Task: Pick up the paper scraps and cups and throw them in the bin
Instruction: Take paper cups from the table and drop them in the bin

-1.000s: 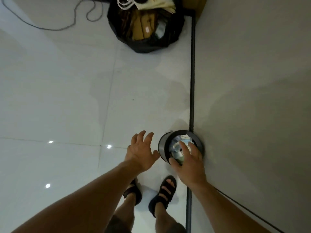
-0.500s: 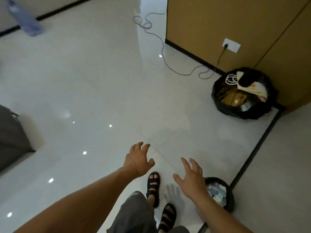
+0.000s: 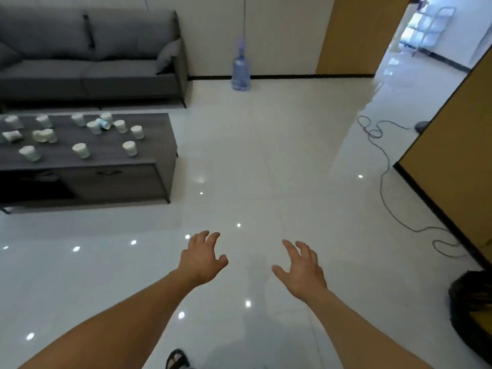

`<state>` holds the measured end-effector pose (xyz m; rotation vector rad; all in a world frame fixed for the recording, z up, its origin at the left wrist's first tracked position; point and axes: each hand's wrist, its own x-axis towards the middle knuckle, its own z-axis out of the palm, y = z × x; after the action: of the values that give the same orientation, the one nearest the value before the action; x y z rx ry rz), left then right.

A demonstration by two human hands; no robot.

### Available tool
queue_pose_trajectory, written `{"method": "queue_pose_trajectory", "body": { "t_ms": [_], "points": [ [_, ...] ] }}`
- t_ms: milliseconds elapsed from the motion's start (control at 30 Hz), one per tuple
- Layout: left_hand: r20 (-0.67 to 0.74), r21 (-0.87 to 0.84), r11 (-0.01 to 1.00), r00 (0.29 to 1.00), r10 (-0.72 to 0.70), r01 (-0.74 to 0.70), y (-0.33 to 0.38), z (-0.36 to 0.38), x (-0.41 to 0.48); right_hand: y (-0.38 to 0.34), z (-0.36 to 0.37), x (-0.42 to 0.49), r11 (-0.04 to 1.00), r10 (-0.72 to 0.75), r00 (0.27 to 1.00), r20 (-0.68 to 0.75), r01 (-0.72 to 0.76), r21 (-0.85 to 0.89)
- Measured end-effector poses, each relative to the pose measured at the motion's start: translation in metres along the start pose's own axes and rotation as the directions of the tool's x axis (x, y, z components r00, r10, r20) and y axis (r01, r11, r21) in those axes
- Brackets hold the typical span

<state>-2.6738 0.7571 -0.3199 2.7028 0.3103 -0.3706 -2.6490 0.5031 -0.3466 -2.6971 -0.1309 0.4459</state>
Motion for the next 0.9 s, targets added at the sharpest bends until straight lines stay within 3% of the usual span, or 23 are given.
{"method": "queue_pose_trajectory", "body": {
  "t_ms": [233, 433, 900],
  "points": [
    [-0.146, -0.121, 0.978, 0.971, -0.188, 0.171, -0.151, -0.083, 0.022, -0.176, 0.031, 0.077, 0.974, -0.216, 0.976, 0.039, 0.218, -0.059],
    [-0.148, -0.184, 0.928, 0.924, -0.353, 0.324, -0.26, -0.136, 0.037, -0.305, 0.07, 0.118, 0.928, -0.366, 0.924, 0.108, 0.371, -0.025],
    [-0.161, -0.319, 0.89, 0.907, -0.389, 0.325, -0.321, -0.221, 0.222, -0.411, 0.078, 0.341, 0.87, -0.403, 0.877, 0.26, 0.456, -0.189]
  ]
}}
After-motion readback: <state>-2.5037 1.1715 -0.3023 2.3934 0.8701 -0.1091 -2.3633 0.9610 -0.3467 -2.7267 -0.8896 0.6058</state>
